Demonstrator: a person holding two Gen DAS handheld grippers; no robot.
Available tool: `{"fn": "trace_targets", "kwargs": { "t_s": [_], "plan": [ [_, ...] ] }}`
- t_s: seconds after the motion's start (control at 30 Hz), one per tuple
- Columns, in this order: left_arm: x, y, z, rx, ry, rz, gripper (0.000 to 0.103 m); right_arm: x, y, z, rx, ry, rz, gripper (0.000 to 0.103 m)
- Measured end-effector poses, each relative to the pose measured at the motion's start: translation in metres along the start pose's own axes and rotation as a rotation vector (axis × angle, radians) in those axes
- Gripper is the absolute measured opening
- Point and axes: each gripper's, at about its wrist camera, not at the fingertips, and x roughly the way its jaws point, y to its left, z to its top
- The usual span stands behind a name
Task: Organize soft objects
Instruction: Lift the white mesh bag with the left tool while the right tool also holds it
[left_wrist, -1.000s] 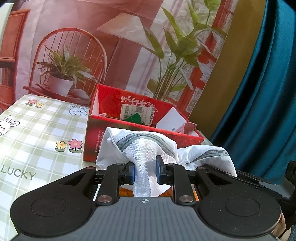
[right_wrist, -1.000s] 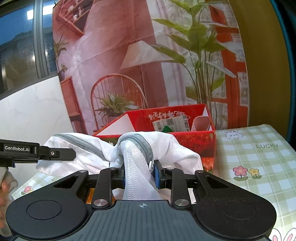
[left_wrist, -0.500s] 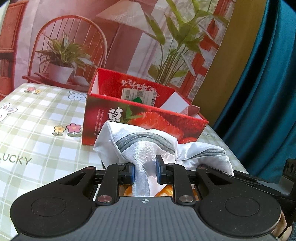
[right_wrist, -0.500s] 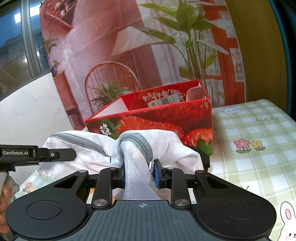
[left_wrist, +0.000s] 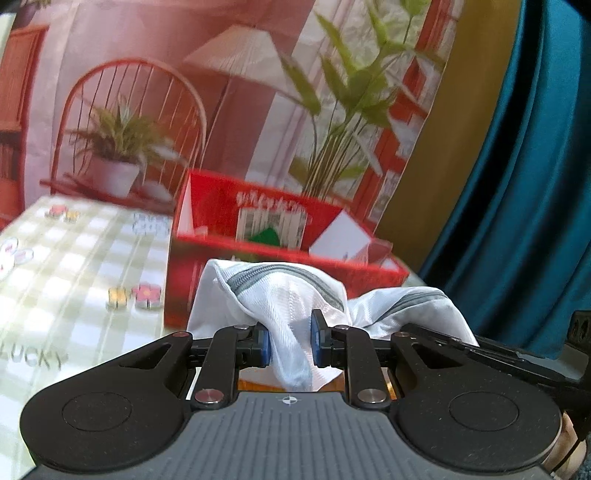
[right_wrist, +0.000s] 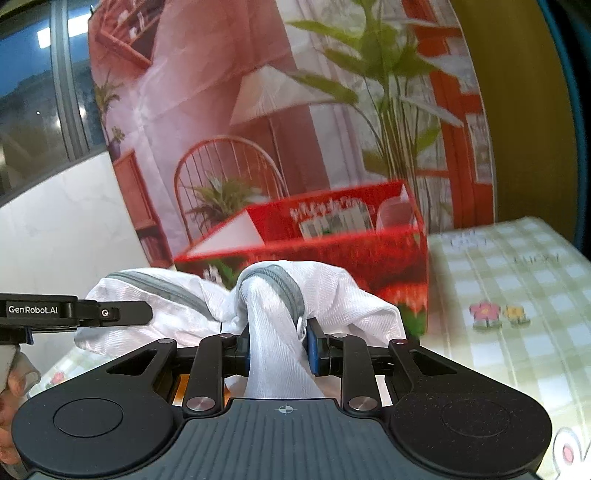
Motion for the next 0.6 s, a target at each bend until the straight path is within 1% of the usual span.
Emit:
{"fn": "trace_targets", "kwargs": {
  "t_s": [0.2,0.4,0.6],
  "plan": [
    [-0.006,-0.005,0.025,0.057,-0.062,-0.012,0.021,-0.001,0.002,0.036,-0.045,-0.061,0.031,0.023],
    [0.001,-0.008,0.050,0.086,-0.083,-0.025,0.021,0.009,0.001,0.070,-0.053,-0.089,0.058,0.023],
    [0.012,-0.008,0.072,0.102,-0.093,-0.037,0.021,0.025,-0.003,0.102,-0.041,-0.089,0.072,0.023]
  ]
}}
